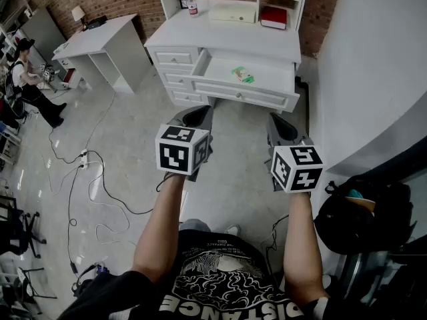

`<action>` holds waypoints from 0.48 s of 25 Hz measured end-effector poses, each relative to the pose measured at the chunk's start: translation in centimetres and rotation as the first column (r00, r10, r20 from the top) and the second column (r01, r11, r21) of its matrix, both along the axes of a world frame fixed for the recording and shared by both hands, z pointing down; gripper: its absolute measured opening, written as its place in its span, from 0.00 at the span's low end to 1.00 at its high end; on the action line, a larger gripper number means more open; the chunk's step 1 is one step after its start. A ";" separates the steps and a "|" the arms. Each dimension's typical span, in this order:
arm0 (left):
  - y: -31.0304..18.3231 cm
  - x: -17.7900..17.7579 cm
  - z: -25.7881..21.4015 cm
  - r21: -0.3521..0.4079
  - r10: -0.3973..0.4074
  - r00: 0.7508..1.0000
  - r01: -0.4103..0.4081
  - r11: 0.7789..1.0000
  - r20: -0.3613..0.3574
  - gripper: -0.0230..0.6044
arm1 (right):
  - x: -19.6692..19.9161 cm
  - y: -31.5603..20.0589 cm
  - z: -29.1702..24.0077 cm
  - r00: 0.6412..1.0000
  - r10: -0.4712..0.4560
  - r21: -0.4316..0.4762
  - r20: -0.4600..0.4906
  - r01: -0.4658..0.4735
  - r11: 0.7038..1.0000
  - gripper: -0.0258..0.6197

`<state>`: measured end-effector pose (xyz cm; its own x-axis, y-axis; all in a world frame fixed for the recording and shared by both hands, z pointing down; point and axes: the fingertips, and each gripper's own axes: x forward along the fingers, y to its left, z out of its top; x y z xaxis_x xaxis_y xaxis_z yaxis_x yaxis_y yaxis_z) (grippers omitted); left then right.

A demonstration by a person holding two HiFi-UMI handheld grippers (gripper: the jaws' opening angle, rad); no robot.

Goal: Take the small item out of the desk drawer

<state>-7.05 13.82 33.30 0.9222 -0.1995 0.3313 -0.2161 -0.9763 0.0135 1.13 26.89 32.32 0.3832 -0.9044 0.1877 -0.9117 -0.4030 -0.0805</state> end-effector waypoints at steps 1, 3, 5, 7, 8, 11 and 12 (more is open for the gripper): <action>0.0 0.3 0.0 0.004 0.001 1.000 -0.001 1.000 0.000 0.05 | 0.2 0.0 0.1 1.000 -0.001 -0.001 0.000 0.001 1.000 0.04; 0.1 0.7 0.2 0.012 0.002 1.000 -0.002 1.000 0.002 0.05 | 0.7 0.0 0.4 1.000 0.001 -0.002 0.001 -0.001 1.000 0.05; 0.0 0.9 0.3 0.014 0.002 1.000 -0.002 1.000 0.009 0.05 | 1.0 -0.1 0.5 1.000 0.008 -0.004 0.004 -0.008 1.000 0.05; -0.4 1.1 0.2 0.016 0.000 1.000 0.000 1.000 0.011 0.05 | 1.4 -0.4 0.6 1.000 0.013 -0.007 0.003 -0.012 1.000 0.05; -0.7 1.3 0.2 0.017 -0.001 1.000 0.001 1.000 0.012 0.05 | 1.5 -0.7 0.6 1.000 0.013 -0.009 0.002 -0.013 1.000 0.05; -1.5 1.8 0.3 0.018 -0.005 1.000 0.005 1.000 0.016 0.05 | 2.2 -1.2 0.8 1.000 0.015 -0.013 0.002 -0.015 1.000 0.07; -1.8 2.1 0.4 0.018 -0.007 1.000 0.007 1.000 0.015 0.05 | 2.4 -1.4 0.8 1.000 0.015 -0.014 0.002 -0.015 1.000 0.08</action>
<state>-4.97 12.02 33.66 0.9158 -0.2118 0.3412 -0.2226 -0.9749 -0.0076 3.52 25.54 33.15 0.3964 -0.8957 0.2013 -0.9052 -0.4180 -0.0771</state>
